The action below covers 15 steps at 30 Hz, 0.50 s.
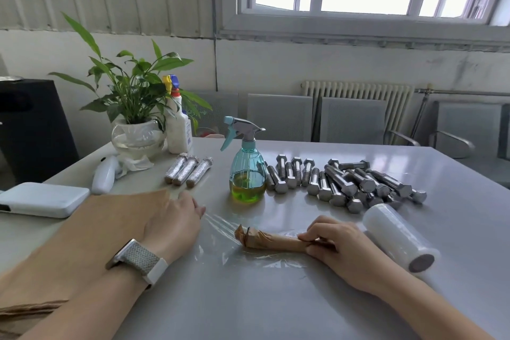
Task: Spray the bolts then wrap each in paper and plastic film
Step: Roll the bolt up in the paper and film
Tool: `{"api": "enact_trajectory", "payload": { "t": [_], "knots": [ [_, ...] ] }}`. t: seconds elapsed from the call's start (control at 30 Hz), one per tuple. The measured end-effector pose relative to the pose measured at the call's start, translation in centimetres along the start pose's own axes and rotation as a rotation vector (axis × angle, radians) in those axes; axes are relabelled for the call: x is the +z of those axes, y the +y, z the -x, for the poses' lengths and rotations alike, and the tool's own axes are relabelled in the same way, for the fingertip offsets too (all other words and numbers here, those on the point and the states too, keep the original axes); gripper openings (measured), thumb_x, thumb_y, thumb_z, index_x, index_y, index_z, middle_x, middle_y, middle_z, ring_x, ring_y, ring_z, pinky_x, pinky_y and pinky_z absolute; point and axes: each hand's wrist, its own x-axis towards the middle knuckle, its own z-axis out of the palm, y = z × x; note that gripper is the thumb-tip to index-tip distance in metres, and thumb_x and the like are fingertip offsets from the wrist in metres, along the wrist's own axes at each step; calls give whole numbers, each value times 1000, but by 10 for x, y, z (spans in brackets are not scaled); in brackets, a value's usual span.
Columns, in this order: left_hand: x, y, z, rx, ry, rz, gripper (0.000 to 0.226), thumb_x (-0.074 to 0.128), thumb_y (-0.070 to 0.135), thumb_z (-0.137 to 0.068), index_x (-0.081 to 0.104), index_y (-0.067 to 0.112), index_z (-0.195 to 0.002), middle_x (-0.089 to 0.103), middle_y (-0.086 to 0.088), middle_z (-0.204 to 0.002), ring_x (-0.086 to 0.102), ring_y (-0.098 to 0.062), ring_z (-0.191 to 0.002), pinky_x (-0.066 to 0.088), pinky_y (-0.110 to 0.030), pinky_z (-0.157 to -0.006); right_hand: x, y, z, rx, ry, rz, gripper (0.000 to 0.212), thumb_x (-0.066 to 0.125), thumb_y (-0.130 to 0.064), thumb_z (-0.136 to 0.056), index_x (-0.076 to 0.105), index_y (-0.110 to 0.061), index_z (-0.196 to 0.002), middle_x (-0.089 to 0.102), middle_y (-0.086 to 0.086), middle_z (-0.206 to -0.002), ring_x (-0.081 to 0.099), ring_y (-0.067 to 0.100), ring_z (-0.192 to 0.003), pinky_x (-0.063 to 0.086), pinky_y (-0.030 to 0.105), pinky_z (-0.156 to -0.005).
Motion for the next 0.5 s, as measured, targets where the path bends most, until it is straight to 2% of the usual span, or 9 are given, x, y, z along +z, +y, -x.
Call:
{"api": "enact_trajectory", "payload": {
  "t": [0.07, 0.17, 0.27, 0.37, 0.43, 0.5],
  "knots": [
    [-5, 5, 1, 27, 13, 92, 23, 46, 38, -99, 42, 23, -82, 62, 0, -81, 62, -22, -74, 44, -34, -64, 0, 0, 0, -1, -5, 1, 15, 74, -13, -86, 76, -20, -99, 61, -19, -92, 57, -2, -84, 39, 10, -80],
    [-19, 18, 0, 62, 41, 150, 24, 53, 36, -98, 45, 23, -80, 57, 2, -69, 55, -12, -54, 37, -29, -49, 0, -1, 0, -2, -6, 3, 16, 74, -14, -86, 76, -21, -100, 61, -19, -93, 54, -8, -83, 38, 9, -80],
    [-31, 47, -3, 74, -131, 494, 20, 59, 30, -96, 51, 17, -84, 56, -3, -64, 49, -11, -34, 41, -24, -43, 1, 0, -1, 3, -12, 7, 16, 73, -16, -86, 76, -22, -101, 61, -20, -94, 51, -12, -82, 37, 11, -82],
    [-24, 88, 4, 120, -322, 669, 16, 63, 28, -94, 55, 14, -89, 56, -4, -69, 49, -8, -41, 41, -22, -40, 1, 0, -2, 24, -25, 11, 17, 73, -17, -87, 76, -24, -102, 62, -18, -96, 56, -2, -87, 42, 25, -88],
    [-6, 110, 14, 160, -418, 651, 14, 61, 30, -94, 55, 18, -91, 58, -2, -74, 50, -5, -46, 40, -15, -42, 2, 0, -1, 24, -24, -1, 16, 73, -16, -86, 75, -24, -100, 62, -19, -95, 57, 1, -87, 44, 32, -90],
    [14, 121, 19, 210, -404, 532, 12, 60, 32, -96, 53, 25, -90, 60, 2, -75, 52, -4, -51, 38, -13, -40, 2, 0, -1, 18, -22, -1, 15, 73, -17, -86, 76, -24, -99, 60, -20, -93, 57, 0, -86, 44, 35, -90]
  ]
}}
